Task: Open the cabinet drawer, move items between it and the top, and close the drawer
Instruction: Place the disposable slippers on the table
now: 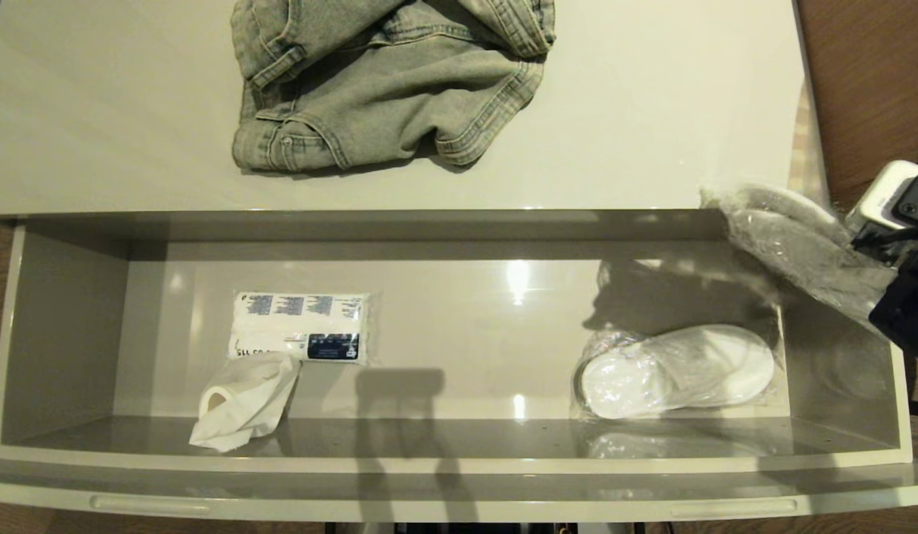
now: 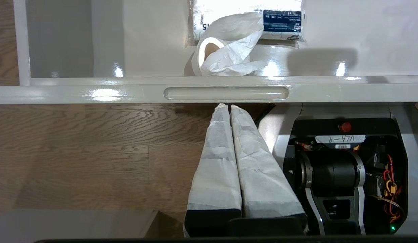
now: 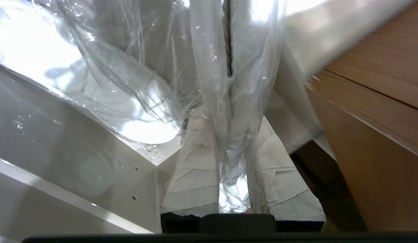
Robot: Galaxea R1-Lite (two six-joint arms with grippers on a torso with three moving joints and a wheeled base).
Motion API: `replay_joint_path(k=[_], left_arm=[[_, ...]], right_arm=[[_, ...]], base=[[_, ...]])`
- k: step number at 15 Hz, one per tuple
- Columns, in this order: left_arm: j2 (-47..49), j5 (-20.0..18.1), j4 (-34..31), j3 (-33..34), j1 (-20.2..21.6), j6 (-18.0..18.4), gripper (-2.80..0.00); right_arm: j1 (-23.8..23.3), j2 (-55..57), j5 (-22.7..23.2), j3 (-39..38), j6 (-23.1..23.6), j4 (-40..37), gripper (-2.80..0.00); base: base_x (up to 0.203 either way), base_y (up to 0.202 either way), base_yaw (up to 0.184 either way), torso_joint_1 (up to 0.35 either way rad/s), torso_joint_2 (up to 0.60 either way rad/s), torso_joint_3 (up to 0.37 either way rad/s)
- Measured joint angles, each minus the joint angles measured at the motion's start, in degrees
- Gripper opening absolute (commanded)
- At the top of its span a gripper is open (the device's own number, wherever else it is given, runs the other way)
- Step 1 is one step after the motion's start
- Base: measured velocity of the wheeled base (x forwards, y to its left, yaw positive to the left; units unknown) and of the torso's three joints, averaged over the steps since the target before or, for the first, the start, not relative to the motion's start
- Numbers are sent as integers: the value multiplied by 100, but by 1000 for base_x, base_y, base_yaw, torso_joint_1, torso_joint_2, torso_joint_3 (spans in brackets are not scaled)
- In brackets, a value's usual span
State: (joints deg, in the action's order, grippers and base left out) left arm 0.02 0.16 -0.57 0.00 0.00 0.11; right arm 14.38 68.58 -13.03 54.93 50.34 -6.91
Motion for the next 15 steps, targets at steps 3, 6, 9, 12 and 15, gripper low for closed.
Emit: replay_joint_path(k=[3, 6, 9, 12, 15], left_arm=[[0, 0, -2, 0, 0, -1, -280], [0, 0, -2, 0, 0, -1, -280], [0, 0, 2, 0, 0, 0, -280], [0, 0, 5, 0, 0, -4, -280], [0, 0, 5, 0, 0, -1, -280]], right_arm=[[85, -124, 20, 244, 6, -17, -280], [108, 27, 28, 659, -2, 5, -280], [108, 401, 33, 1254, -60, 42, -280], [108, 688, 28, 1578, -81, 69, -280], [105, 956, 39, 1919, -118, 50, -280]], base=[[0, 0, 0, 0, 0, 0], [0, 0, 0, 0, 0, 0], [0, 0, 0, 0, 0, 0], [0, 0, 0, 0, 0, 0], [0, 0, 0, 0, 0, 0]])
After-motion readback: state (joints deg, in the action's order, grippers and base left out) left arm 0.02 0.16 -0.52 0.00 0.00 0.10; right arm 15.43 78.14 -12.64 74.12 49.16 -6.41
